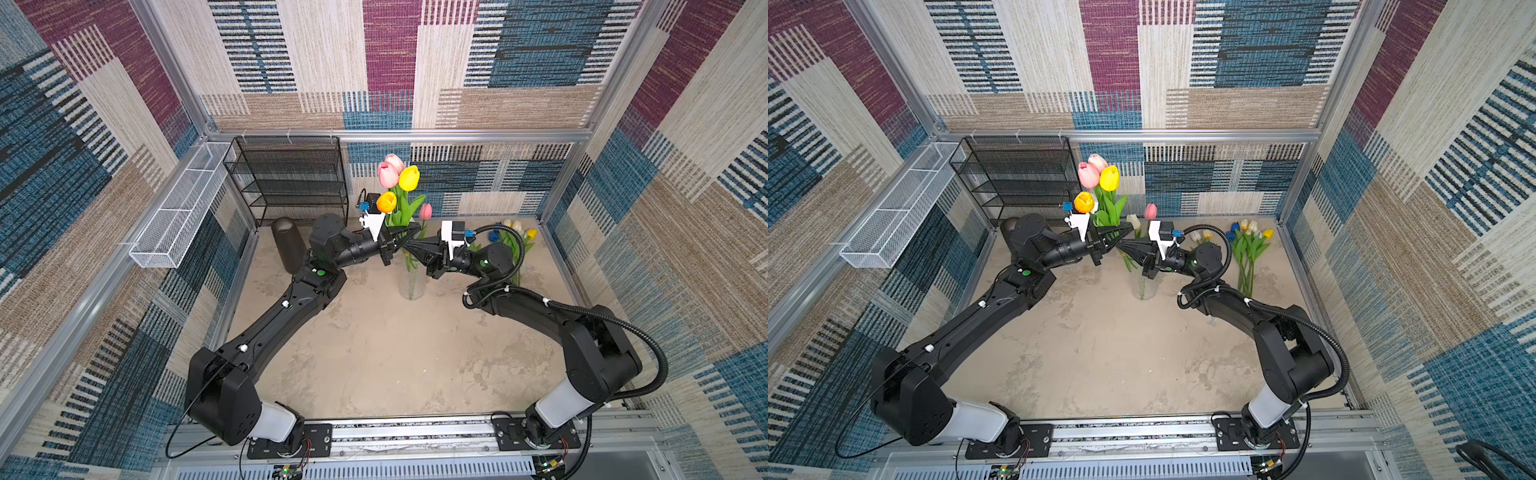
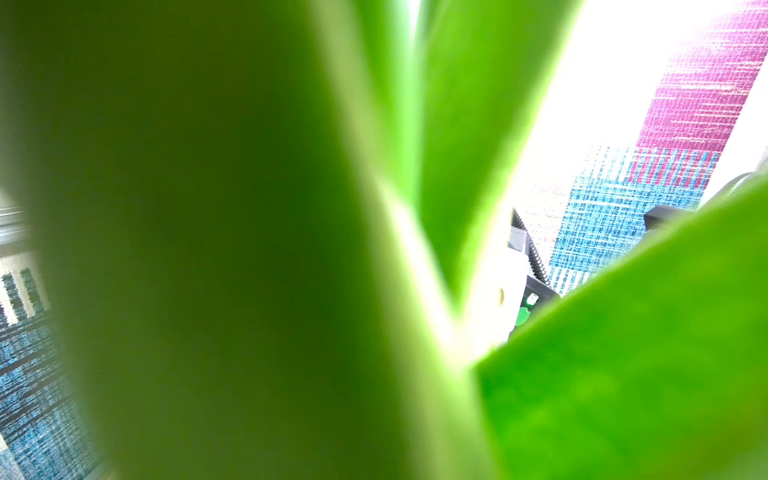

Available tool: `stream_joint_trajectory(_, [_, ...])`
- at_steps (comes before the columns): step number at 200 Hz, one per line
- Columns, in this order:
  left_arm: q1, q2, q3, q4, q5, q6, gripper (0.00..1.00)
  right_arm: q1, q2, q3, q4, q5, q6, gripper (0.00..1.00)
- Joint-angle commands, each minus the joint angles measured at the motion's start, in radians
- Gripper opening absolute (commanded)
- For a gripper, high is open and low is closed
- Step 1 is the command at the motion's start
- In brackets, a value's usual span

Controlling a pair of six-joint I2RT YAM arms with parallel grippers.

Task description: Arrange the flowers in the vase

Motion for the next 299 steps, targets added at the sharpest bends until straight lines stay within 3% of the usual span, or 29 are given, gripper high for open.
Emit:
stream_joint_trajectory(1, [-0.003, 0.002, 0.026, -0.01, 0.016, -0.002, 0.0, 0.003, -0.035, -0.011, -0.039, 0.068, -0.025, 0.19])
stream_joint_trajectory(15, [-0.003, 0.01, 0.046, -0.042, -0.001, 0.011, 0.0, 0.003, -0.066, -0.025, -0.055, 0.083, -0.035, 0.33])
stream_joint_trajectory(42, [-0.004, 0.036, 0.098, -0.076, -0.014, 0.028, 0.0, 0.003, -0.169, -0.09, -0.1, 0.124, -0.076, 0.46])
stream_joint_trajectory(70, [-0.006, 0.089, 0.147, -0.049, -0.016, 0.019, 0.0, 0.001, -0.335, -0.237, -0.129, 0.258, -0.122, 0.54])
stream_joint_trajectory(117, [-0.006, 0.208, 0.254, -0.061, -0.074, 0.072, 0.0, 0.001, -0.631, -0.537, -0.031, 0.624, -0.118, 0.57])
stream_joint_trajectory(138, [-0.007, 0.258, 0.291, -0.077, -0.087, 0.095, 0.0, 0.001, -0.723, -0.598, -0.016, 0.705, -0.155, 0.57])
stream_joint_trajectory(250, [-0.014, 0.303, 0.227, -0.071, -0.21, 0.203, 0.0, 0.001, -0.742, -0.6, -0.018, 0.614, -0.185, 0.57])
stream_joint_trajectory(299, [-0.015, 0.334, 0.246, -0.051, -0.205, 0.19, 0.0, 0.001, -0.738, -0.594, -0.023, 0.604, -0.185, 0.57])
